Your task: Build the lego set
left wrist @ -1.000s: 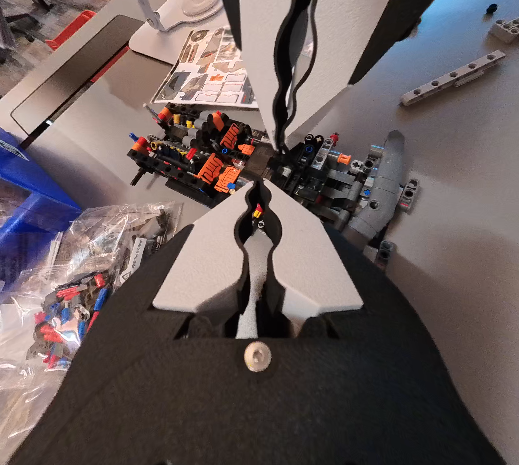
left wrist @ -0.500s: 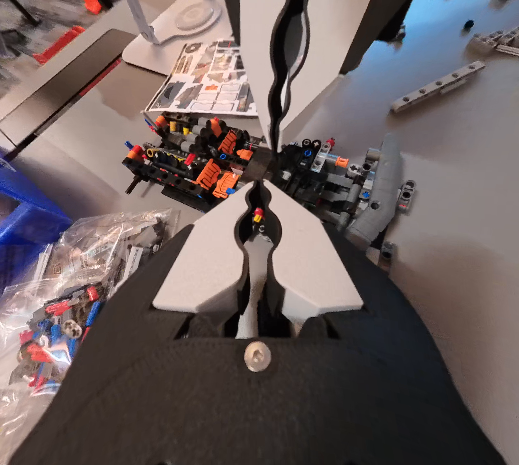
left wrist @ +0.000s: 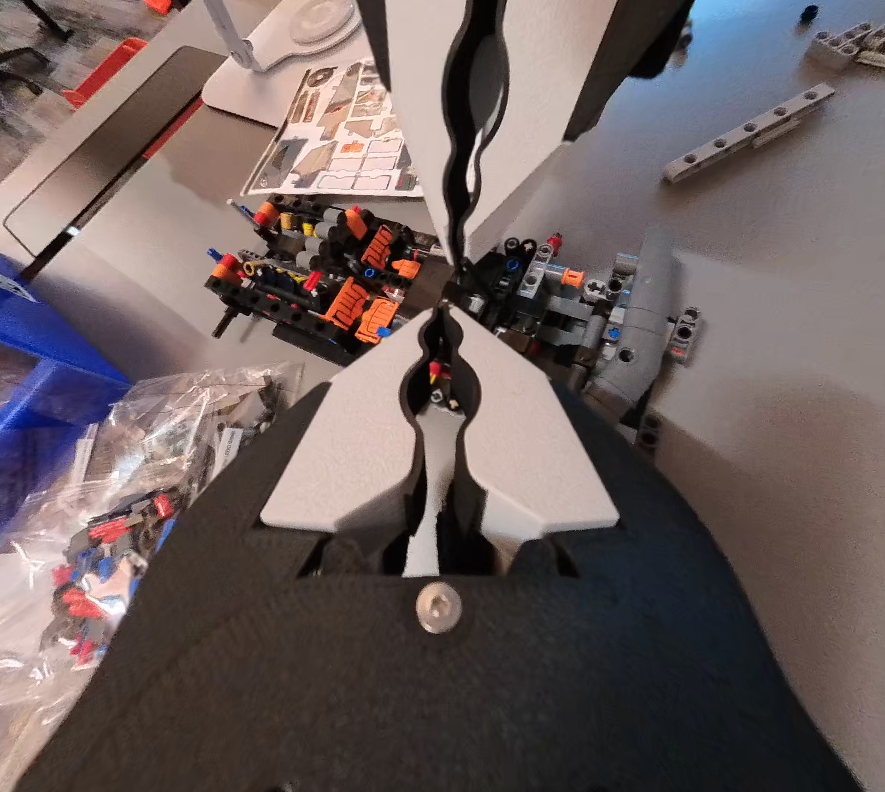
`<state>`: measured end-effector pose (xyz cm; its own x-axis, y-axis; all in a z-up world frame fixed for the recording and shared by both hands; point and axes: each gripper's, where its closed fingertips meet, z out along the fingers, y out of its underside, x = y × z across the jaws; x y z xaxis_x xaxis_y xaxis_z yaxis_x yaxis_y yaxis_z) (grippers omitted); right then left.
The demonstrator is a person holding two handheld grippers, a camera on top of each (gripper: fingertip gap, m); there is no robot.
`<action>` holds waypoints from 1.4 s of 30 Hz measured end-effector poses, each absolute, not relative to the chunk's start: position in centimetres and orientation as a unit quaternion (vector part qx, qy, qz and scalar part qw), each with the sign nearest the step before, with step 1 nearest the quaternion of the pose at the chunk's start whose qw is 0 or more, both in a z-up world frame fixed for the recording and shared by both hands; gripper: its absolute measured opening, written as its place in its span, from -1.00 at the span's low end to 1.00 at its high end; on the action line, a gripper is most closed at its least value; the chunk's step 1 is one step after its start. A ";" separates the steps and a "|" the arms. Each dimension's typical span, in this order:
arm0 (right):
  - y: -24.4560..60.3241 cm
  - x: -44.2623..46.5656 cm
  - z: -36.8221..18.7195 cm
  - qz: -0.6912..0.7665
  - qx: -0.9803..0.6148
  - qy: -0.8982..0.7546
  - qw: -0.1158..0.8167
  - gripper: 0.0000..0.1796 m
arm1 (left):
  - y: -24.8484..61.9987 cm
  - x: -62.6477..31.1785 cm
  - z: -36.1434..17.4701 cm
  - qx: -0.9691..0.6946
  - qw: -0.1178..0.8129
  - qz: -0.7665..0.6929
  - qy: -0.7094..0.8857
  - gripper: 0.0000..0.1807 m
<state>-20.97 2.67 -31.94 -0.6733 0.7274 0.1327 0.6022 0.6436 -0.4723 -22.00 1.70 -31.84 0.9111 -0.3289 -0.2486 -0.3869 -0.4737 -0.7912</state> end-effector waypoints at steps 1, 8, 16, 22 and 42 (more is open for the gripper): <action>2.6 -20.9 -31.9 0.200 -0.375 -0.892 0.156 -1.00 | 1.6 -22.0 -31.9 -0.860 0.465 0.030 0.210 -1.00; 4.2 -19.2 -28.2 0.216 -0.391 -0.870 0.211 -1.00 | 1.1 -23.3 -29.6 -0.841 0.514 0.020 0.168 -0.97; 5.6 -11.6 -25.4 0.236 -0.409 -0.843 0.257 -0.83 | -0.8 -22.8 -24.9 -0.811 0.565 0.023 0.150 -0.77; 7.0 -5.3 -25.9 0.232 -0.436 -0.825 0.275 -0.70 | -0.6 -19.1 -21.9 -0.799 0.573 0.032 0.179 -0.55; 21.4 12.4 -28.2 0.181 -0.615 -0.702 0.310 -0.75 | 3.2 -4.4 -29.3 -0.832 0.434 0.000 0.346 -0.62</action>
